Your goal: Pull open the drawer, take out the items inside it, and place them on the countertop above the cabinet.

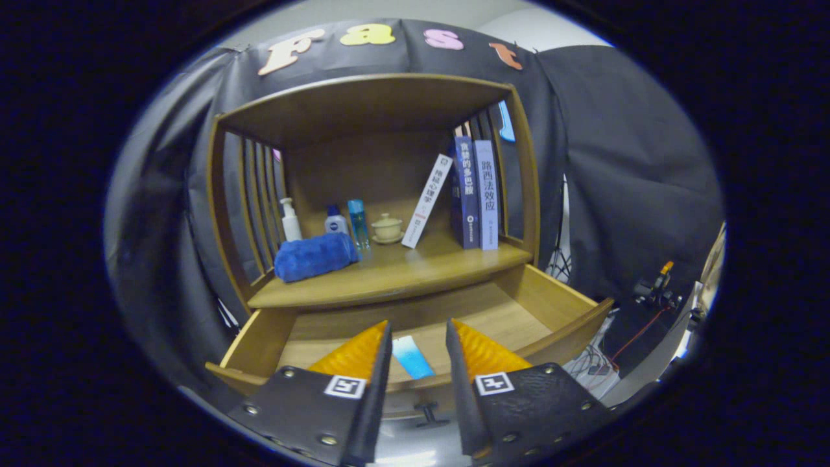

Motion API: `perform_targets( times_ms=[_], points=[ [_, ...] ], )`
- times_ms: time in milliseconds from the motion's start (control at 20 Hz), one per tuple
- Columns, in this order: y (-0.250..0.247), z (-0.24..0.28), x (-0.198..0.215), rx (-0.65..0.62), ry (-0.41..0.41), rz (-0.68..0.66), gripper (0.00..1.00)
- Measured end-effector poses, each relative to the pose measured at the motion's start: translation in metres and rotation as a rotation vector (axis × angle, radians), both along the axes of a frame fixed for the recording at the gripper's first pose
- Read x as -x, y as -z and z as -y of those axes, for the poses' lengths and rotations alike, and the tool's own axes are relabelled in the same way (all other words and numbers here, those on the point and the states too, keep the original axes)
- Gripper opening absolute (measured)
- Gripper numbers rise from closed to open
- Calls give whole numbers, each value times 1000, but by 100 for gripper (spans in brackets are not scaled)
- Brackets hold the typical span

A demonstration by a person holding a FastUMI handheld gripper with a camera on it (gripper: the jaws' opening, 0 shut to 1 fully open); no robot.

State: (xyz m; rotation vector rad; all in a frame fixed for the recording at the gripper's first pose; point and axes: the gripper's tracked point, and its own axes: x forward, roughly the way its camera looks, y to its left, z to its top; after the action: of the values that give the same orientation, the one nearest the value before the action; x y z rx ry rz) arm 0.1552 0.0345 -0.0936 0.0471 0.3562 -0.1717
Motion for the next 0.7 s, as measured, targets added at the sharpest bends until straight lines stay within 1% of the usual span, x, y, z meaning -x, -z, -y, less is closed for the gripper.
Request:
perform_targets(
  times_ms=[100, 200, 350, 550, 700],
  points=[
    [11, 0, -20, 2, 22, -90, 57],
    [22, 1, -38, 25, 25, -188, 58],
    [53, 4, -52, 21, 36, -372, 58],
    [96, 8, -61, 19, 31, -589, 75],
    [129, 13, -60, 81, -3, -738, 78]
  ],
)
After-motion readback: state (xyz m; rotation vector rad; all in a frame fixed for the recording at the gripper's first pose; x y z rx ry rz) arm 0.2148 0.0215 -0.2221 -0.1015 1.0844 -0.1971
